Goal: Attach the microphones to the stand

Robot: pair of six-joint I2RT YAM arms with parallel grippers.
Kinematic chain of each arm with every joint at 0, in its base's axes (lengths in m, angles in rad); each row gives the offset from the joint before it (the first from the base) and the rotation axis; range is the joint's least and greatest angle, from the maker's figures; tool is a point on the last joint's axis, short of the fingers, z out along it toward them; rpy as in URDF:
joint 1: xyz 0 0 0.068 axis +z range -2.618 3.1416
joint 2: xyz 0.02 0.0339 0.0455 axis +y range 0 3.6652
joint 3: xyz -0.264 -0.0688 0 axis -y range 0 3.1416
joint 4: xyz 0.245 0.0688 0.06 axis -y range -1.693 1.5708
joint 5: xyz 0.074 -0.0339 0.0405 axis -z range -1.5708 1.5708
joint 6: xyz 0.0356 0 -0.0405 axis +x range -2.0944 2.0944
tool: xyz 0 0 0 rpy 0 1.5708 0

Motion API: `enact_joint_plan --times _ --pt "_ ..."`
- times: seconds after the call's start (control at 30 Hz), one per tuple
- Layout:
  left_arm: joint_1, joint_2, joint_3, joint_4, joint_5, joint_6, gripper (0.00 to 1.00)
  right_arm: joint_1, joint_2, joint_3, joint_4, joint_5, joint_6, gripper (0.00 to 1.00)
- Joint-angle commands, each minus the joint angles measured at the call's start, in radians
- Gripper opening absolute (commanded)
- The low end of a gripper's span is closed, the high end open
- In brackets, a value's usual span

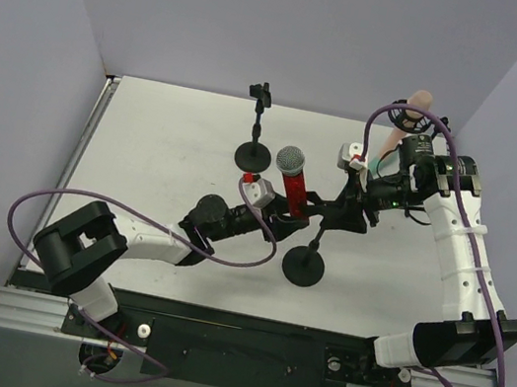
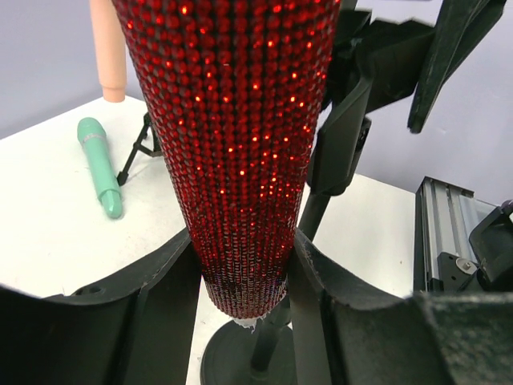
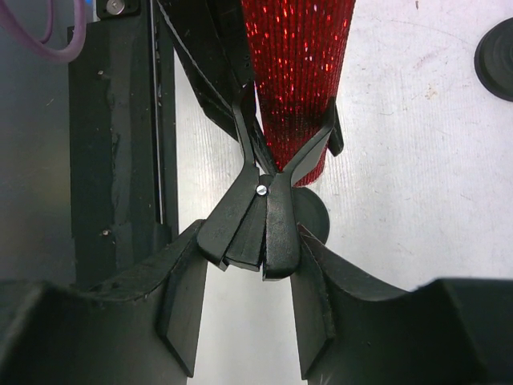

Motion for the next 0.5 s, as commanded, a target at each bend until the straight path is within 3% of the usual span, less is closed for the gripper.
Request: enact_joint_plan --times 0.0,0.13,0.2,0.33,0.47 --pt "0.014 -0.076 0.011 0.048 0.015 -0.021 0.0 0.014 0.037 -0.01 -0.143 -0.003 -0.017 0.24" --pt "0.014 -0.096 -0.017 0.065 -0.011 -0.037 0.0 0.012 0.033 -0.01 -0.143 -0.008 -0.015 0.48" --pt "0.014 -0.103 -0.028 0.073 -0.024 -0.038 0.0 0.012 0.03 -0.01 -0.143 -0.008 -0.017 0.56" --pt "0.014 -0.106 -0.038 0.074 -0.038 -0.038 0.0 0.012 0.024 -0.01 -0.141 -0.008 -0.015 0.64" --pt "0.014 -0.113 -0.055 0.087 -0.05 -0.04 0.0 0.011 0.014 -0.013 -0.143 0.003 -0.017 0.63"
